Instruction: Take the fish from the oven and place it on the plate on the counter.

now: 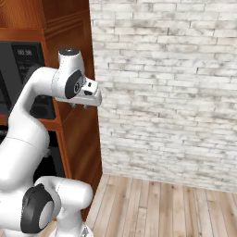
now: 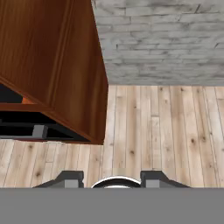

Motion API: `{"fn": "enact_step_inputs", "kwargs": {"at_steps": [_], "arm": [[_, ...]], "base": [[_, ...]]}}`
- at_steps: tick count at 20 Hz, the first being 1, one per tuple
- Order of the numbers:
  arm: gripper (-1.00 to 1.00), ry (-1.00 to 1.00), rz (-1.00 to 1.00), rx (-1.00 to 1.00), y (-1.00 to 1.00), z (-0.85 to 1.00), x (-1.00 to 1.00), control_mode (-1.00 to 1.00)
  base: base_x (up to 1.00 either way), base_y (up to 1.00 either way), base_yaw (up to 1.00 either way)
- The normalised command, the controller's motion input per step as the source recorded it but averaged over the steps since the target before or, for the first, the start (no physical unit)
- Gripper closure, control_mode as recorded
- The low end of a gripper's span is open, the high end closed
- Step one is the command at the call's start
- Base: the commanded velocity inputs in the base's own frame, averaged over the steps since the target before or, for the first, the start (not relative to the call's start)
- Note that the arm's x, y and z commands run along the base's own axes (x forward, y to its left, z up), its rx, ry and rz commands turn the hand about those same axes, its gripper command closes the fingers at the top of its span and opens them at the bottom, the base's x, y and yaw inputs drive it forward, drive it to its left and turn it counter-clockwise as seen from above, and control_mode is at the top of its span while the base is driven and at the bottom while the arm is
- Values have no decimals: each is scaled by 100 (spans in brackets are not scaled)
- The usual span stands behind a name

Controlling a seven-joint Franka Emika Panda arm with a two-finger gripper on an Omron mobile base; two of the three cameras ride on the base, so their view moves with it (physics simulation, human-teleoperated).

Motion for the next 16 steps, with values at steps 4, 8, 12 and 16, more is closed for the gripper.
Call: {"fn": "enact_step_inputs", "kwargs": {"at_steps": [4,8,12,16], "arm": [[-100,-7,4,-17,52,-7,-8,-100],[-100,-20,22,-35,100,-21,-47,-100],[-100,-17,18,-29,100,-22,-33,-100],[-100,-15,17,-29,100,-32,-21,-100]], "base": [[0,0,0],[0,0,0],[0,0,0],[0,0,0]]}}
